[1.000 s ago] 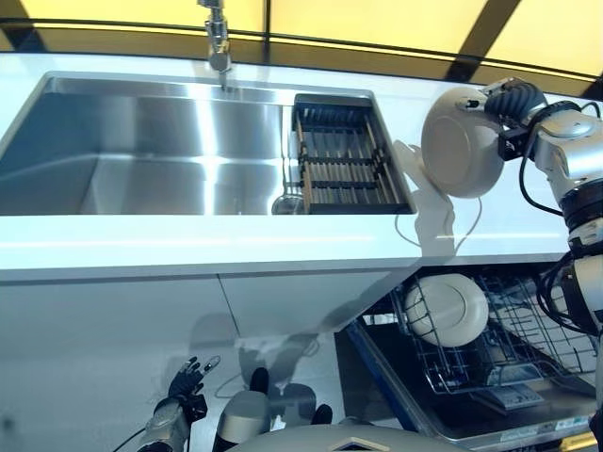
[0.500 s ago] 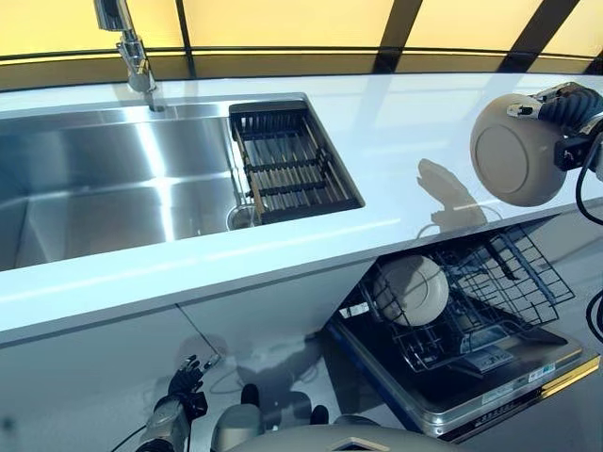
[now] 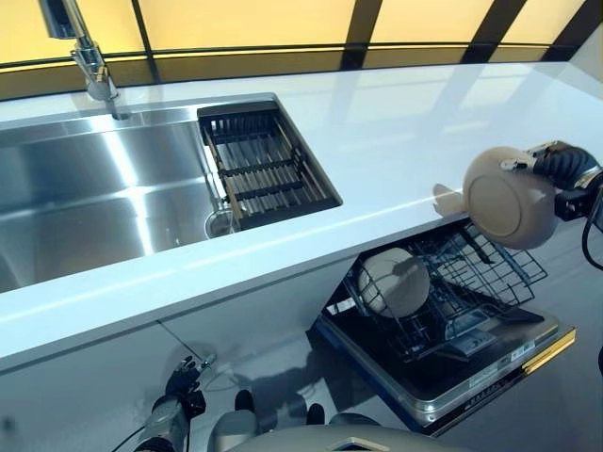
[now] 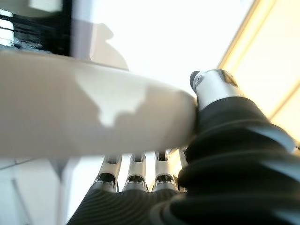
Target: Take plates into dishwasher
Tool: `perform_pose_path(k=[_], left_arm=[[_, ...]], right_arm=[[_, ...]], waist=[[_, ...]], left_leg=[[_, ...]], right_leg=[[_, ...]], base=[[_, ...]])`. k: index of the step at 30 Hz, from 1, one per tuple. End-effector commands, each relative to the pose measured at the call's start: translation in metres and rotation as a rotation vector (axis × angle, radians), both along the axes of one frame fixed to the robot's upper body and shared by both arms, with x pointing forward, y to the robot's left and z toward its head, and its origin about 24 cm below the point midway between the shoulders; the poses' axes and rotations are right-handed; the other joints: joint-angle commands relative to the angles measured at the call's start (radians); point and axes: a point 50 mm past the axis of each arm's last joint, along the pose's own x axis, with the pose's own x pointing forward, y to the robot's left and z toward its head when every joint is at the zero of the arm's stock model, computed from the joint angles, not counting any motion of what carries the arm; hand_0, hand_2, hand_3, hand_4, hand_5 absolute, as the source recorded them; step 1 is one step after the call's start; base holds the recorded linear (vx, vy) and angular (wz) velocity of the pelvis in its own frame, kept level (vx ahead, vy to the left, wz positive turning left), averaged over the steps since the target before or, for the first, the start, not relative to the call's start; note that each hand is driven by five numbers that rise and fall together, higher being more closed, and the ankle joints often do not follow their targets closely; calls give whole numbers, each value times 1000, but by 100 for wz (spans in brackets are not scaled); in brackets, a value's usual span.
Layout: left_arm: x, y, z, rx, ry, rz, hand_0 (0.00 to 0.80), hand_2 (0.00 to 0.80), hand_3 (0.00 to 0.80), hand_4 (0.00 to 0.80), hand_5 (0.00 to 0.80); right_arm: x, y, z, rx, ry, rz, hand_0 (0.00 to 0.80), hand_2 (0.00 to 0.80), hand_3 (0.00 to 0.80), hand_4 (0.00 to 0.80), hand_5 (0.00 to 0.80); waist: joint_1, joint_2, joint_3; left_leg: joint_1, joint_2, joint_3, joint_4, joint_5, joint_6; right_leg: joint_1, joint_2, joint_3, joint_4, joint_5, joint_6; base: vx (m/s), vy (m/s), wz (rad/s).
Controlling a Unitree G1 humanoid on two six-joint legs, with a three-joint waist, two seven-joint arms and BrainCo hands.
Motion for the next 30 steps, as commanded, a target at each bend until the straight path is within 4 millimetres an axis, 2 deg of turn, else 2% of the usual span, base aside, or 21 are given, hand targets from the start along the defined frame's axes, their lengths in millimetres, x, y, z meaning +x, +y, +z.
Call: perform_pose_path(k=[1, 6, 11, 21, 30], left_arm=[[20, 6, 8, 42, -52, -7, 0, 0, 0, 0, 0], [22, 8, 9, 46, -63, 8, 0, 0, 0, 0, 0], [24, 11, 11, 50, -71, 20, 0, 0, 0, 0, 0], [27, 8, 12, 38, -90, 5, 0, 0, 0, 0, 0], [32, 5, 13, 31, -105, -8, 0, 0, 0, 0, 0]], right_arm=[[1, 2, 19, -17, -74, 40, 800, 800, 800, 800, 800], [-9, 4, -16, 13, 1, 50, 800, 800, 800, 800, 800], [-18, 8, -43, 42, 45, 64, 800, 800, 800, 800, 800], [-24, 21, -79, 82, 125, 85, 800, 800, 800, 800, 800], [-22, 22, -96, 52, 167, 49, 800, 800, 800, 800, 800]], waist=[[17, -10, -15], [6, -4, -8], [-4, 2, 2], [-3, 11, 10], [14, 20, 20]], left_leg=[[65, 52, 2, 3, -86, -30], [64, 53, 4, 3, -87, -28], [60, 51, 6, 3, -87, -25], [63, 51, 4, 3, -89, -23], [59, 51, -5, 3, -88, -23]], right_leg=[[-74, -77, 33, 17, 127, 106], [-79, -76, 40, 21, 123, 106], [-86, -75, 47, 26, 121, 105], [-89, -74, 51, 34, 112, 103], [-88, -74, 47, 34, 107, 101]], base=[[2, -4, -5], [6, -3, -3], [0, -3, -6], [5, 0, -1], [0, 0, 0]])
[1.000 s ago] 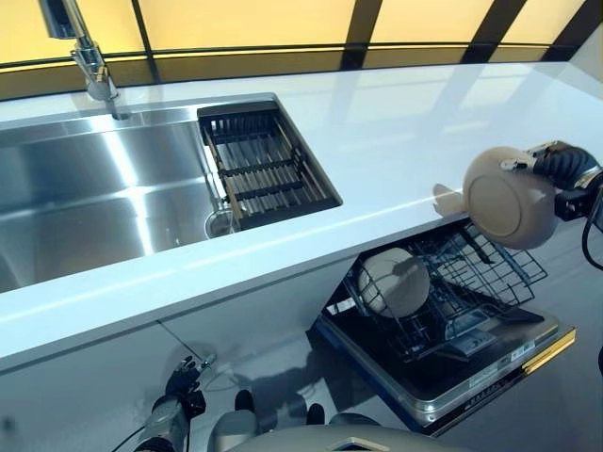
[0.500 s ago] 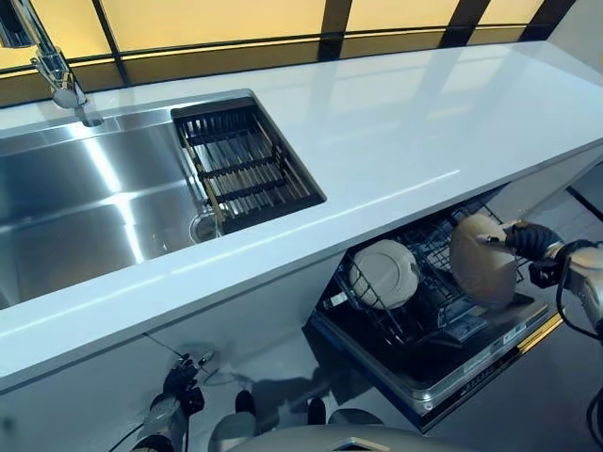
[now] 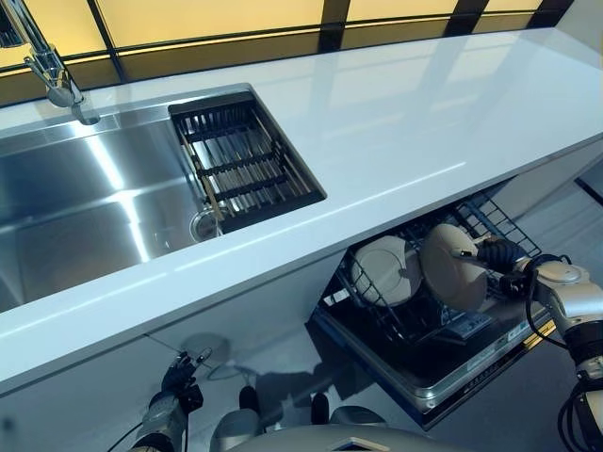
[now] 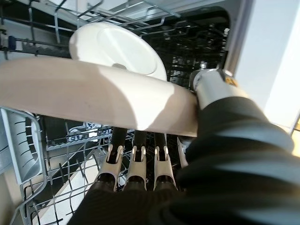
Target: Take plates into dishwasher
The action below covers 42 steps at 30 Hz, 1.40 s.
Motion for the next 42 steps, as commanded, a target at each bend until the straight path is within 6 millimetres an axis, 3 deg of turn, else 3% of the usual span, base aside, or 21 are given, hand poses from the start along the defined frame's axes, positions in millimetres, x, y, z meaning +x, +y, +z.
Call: perform_pose_path(k=[1, 25, 34, 42], left_arm=[[25, 1, 10, 27, -80, -40, 0, 0, 0, 0, 0], [44, -4, 18, -1, -151, -114, 0, 0, 0, 0, 0], [52, -7, 22, -20, -193, -126, 0, 0, 0, 0, 0], [55, -7, 24, -19, -213, -126, 0, 0, 0, 0, 0]], right_arm=[[17, -1, 19, -47, -89, -3, 800, 800, 800, 800, 800], [13, -29, -11, -107, 49, -219, 800, 800, 800, 800, 800], [14, -43, 0, -175, 62, -313, 800, 800, 800, 800, 800], [14, -60, 22, -359, 75, -319, 800, 800, 800, 800, 800]], waist=[[37, -11, -10], [102, 45, 12], [119, 78, 30], [127, 94, 42]], left_leg=[[58, 43, -31, 3, -79, -17], [39, 27, -71, 3, -68, -18], [24, 18, -92, 3, -62, -21], [13, 14, -109, 4, -54, -26]], right_leg=[[-75, -81, 18, 38, 106, 103], [-76, -102, -23, 38, 98, 96], [-81, -108, -36, 36, 96, 92], [-80, -108, -49, 36, 89, 86]], base=[[0, 0, 0], [-12, -16, 2], [-37, -37, 6], [-22, -22, 8]])
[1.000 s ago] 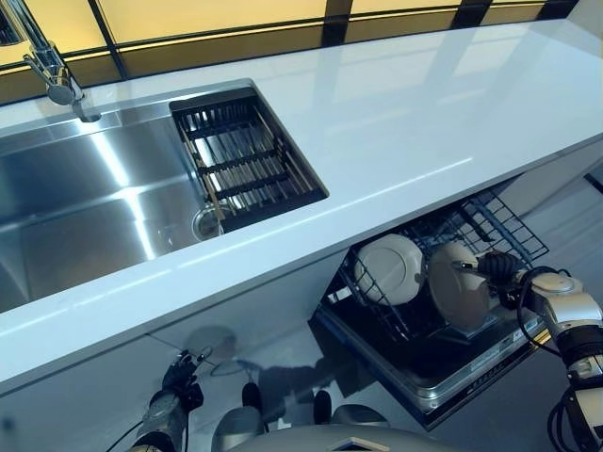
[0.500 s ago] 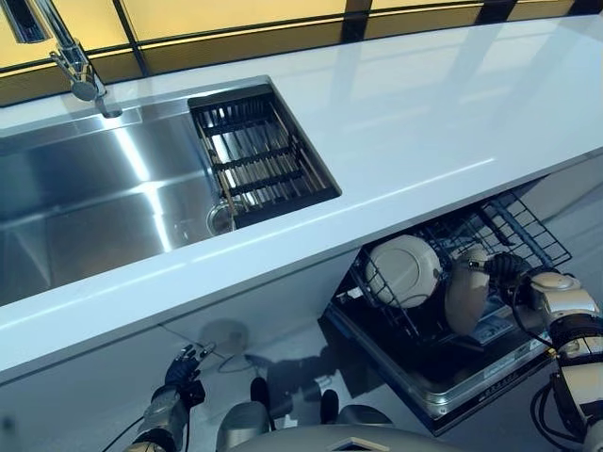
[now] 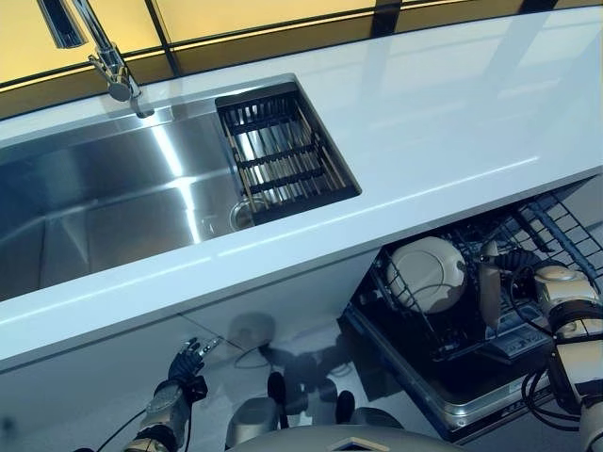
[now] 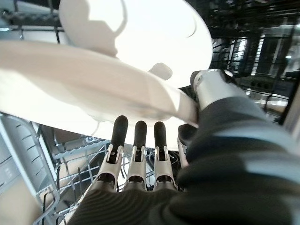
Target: Take plates into dishwasher
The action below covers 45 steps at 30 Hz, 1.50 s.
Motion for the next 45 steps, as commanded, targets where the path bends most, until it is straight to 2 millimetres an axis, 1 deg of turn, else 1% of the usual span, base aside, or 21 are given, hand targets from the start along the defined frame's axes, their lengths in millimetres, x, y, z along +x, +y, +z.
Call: perform_pose_path(k=[1, 4, 6, 10, 14, 15, 16, 17, 28, 31, 33, 38, 45], left_arm=[[36, 0, 18, 22, -123, -53, 0, 0, 0, 0, 0], [39, 1, 19, 25, -128, -56, 0, 0, 0, 0, 0], [41, 1, 21, 26, -135, -61, 0, 0, 0, 0, 0], [42, 3, 22, 28, -139, -60, 0, 0, 0, 0, 0], [42, 4, 22, 36, -136, -60, 0, 0, 0, 0, 0], [42, 5, 22, 36, -136, -62, 0, 0, 0, 0, 0], [42, 5, 23, 37, -136, -63, 0, 0, 0, 0, 0], [43, 5, 23, 36, -137, -64, 0, 0, 0, 0, 0], [42, 4, 22, 34, -133, -56, 0, 0, 0, 0, 0], [41, 5, 21, 33, -128, -55, 0, 0, 0, 0, 0], [41, 4, 21, 33, -125, -51, 0, 0, 0, 0, 0], [39, 2, 20, 29, -119, -47, 0, 0, 0, 0, 0], [34, 2, 16, 28, -100, -26, 0, 0, 0, 0, 0]], right_arm=[[12, -22, 44, -221, 6, 21, 800, 800, 800, 800, 800], [12, -27, 53, -322, 32, 50, 800, 800, 800, 800, 800], [12, -30, 58, -345, 41, 44, 800, 800, 800, 800, 800], [10, -35, 63, -395, 77, 54, 800, 800, 800, 800, 800], [7, -38, 63, -411, 84, 60, 800, 800, 800, 800, 800], [7, -38, 62, -410, 85, 57, 521, 521, 521, 521, 521], [7, -38, 62, -410, 85, 56, 78, 78, 78, 78, 78], [7, -37, 61, -402, 75, 49, 0, 0, 0, 0, 0], [10, -31, 59, -376, 28, 91, 0, 0, 0, 0, 0], [13, -27, 61, -363, 1, 128, 0, 0, 0, 0, 0], [18, -21, 62, -353, -15, 162, 0, 0, 0, 0, 0], [19, -15, 59, -346, -22, 197, 0, 0, 0, 0, 0], [19, -9, 57, -247, -44, 224, 0, 0, 0, 0, 0]], waist=[[46, -26, 16], [47, -28, 16], [48, -31, 20], [46, -37, 23], [45, -42, 21], [44, -42, 20], [44, -43, 20], [43, -43, 19], [31, -51, 12], [28, -54, 7], [23, -59, 4], [16, -69, -4], [6, -85, -19]], left_leg=[[40, 25, -49, -2, -73, -30], [40, 25, -52, -2, -72, -31], [38, 26, -53, -2, -71, -30], [34, 28, -52, -2, -70, -30], [36, 29, -53, -2, -70, -31], [36, 30, -53, -2, -70, -30], [36, 30, -53, -2, -70, -30], [36, 30, -52, -2, -70, -31], [42, 35, -44, -2, -75, -32], [44, 37, -41, -2, -75, -34], [46, 38, -38, -2, -76, -35], [51, 42, -30, -2, -78, -35], [62, 48, -18, -2, -81, -37]], right_leg=[[-84, -104, 10, 42, 90, 91], [-82, -102, 8, 40, 90, 90], [-84, -101, 9, 41, 90, 89], [-87, -97, 11, 42, 90, 87], [-84, -95, 12, 41, 89, 87], [-84, -94, 12, 41, 89, 87], [-84, -94, 13, 41, 89, 86], [-85, -93, 14, 40, 89, 86], [-80, -89, 24, 36, 88, 85], [-78, -87, 26, 34, 88, 85], [-77, -84, 31, 33, 88, 84], [-73, -80, 37, 31, 88, 83], [-65, -75, 45, 27, 88, 82]], base=[[-8, -27, 7], [-2, -28, 6], [-12, -17, 2], [0, 0, 0], [0, 0, 0], [0, 0, 0], [0, 0, 0], [0, 0, 0], [0, 0, 0], [0, 0, 0], [0, 0, 0], [5, 13, -2], [3, 10, 0]])
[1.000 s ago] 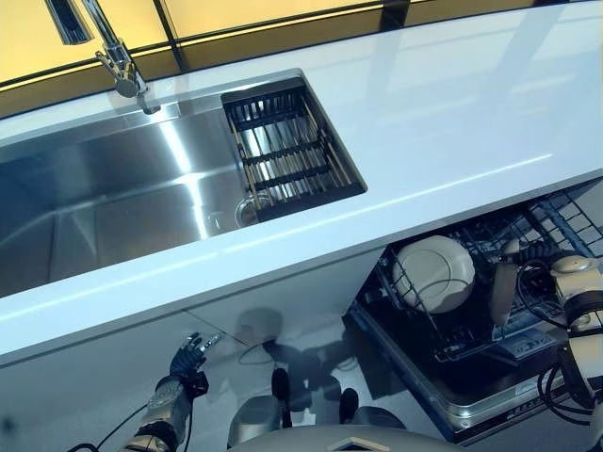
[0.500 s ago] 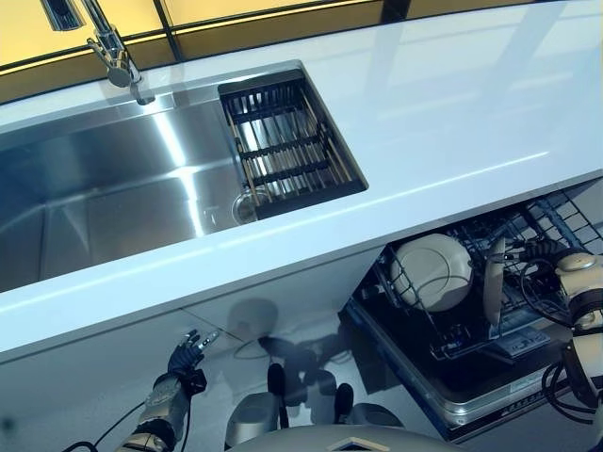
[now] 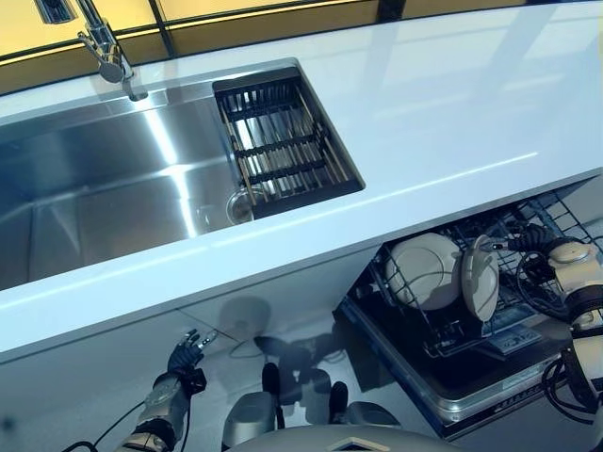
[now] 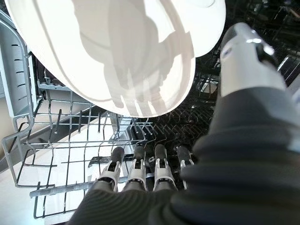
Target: Take plates into dishwasher
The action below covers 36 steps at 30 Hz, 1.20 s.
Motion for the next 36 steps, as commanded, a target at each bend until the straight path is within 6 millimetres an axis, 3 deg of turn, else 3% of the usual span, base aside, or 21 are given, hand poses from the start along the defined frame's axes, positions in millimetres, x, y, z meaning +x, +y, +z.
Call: perform_pose_path(k=[1, 10, 19, 31, 36], left_arm=[[24, 0, 11, 11, -71, -4, 0, 0, 0, 0, 0], [12, 5, 5, 12, -27, 64, 0, 0, 0, 0, 0], [-1, 4, -3, -22, 27, 117, 0, 0, 0, 0, 0], [-15, -12, -12, -49, 42, 152, 0, 0, 0, 0, 0], [-17, -14, -13, -48, 59, 138, 0, 0, 0, 0, 0]], right_arm=[[2, -5, 19, 2, -53, 29, 0, 0, 0, 0, 0], [0, 6, 28, 95, -155, 74, 0, 0, 0, 0, 0], [-5, 32, 18, 279, -333, 57, 0, 0, 0, 0, 0], [-56, 88, -62, 574, -591, -169, 0, 0, 0, 0, 0], [-64, 96, -78, 616, -594, -241, 0, 0, 0, 0, 0]], waist=[[8, -40, -51], [-29, -63, -71], [-70, -73, -85], [-110, -46, -92], [-110, -42, -97]], left_leg=[[69, 48, -18, -2, -85, -37], [81, 54, 1, -2, -90, -39], [93, 61, 25, -2, -95, -41], [109, 58, 47, -2, -100, -30], [113, 55, 53, -2, -101, -27]], right_leg=[[-57, -76, 44, 26, 87, 82], [-54, -67, 66, 24, 86, 83], [-53, -60, 91, 16, 93, 86], [-53, -58, 111, 16, 93, 92], [-48, -58, 105, 14, 93, 90]], base=[[9, 35, 0], [12, 34, -3], [7, 20, -8], [2, 4, -6], [15, -20, -6]])
